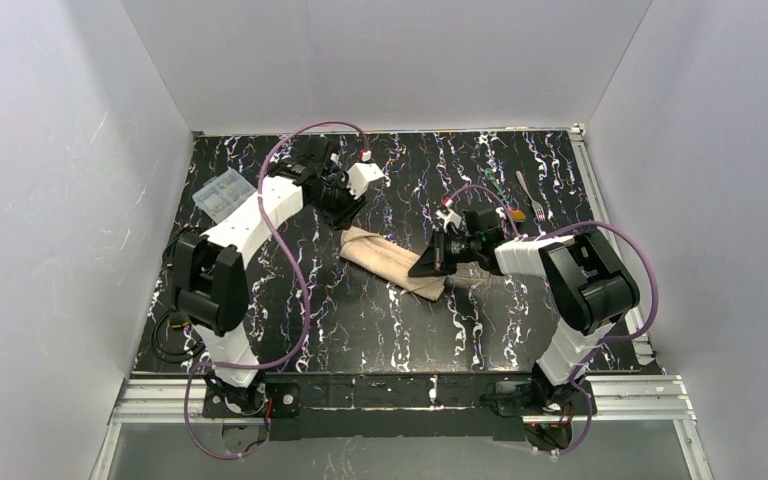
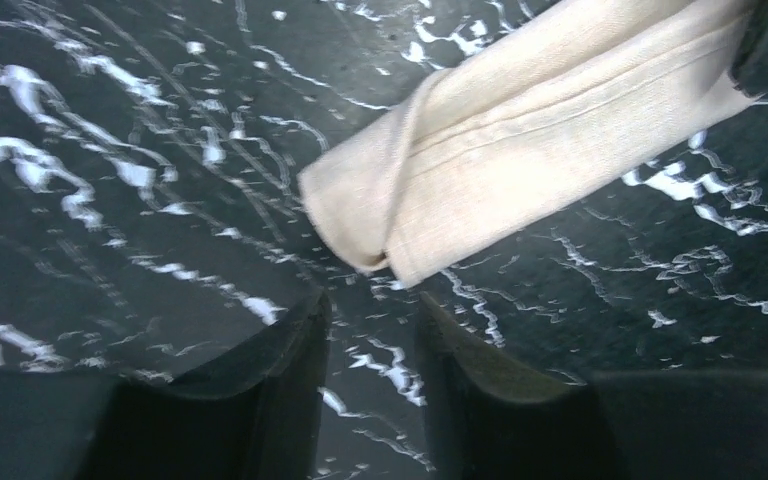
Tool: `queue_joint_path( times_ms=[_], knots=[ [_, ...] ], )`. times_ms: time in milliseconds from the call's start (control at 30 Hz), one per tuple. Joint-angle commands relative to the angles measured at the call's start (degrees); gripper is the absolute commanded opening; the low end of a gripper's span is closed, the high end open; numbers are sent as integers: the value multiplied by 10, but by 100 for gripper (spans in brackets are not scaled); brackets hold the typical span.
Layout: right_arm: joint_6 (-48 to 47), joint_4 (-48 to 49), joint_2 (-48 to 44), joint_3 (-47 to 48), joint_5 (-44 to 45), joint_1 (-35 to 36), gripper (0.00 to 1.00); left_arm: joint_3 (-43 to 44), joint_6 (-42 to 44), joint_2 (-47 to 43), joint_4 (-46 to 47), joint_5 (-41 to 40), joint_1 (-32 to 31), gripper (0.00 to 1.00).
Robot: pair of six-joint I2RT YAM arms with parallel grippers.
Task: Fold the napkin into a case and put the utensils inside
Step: Fold the 2/3-rectangle-folded napkin at the center of the board, then smooth out the smaller rectangle-folded napkin at the center of the board.
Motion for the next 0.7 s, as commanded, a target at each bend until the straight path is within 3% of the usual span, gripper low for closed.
queue_joint_path(
  times_ms=[0,33,67,100,300,467,667],
  knots=[
    [-6,-29,-31,52,15,30,3,-36,61,-83,69,-75,6,52],
    [-4,-30,-33,59,20,36,3,-50,58,-94,98,-89,11,89],
    [-1,-33,-35,67,26,41,3,-70,40,-103,140,-112,22,97],
    [0,-36,-36,74,34,50,3,-82,30,-105,170,-119,31,98],
    [43,-11,3,132,93,97,3,-86,25,-78,118,15,50,98],
    [99,60,89,181,94,114,2,-125,49,-76,147,145,50,79],
    [146,133,183,224,71,119,2,-103,124,-35,100,198,49,65]
  ],
)
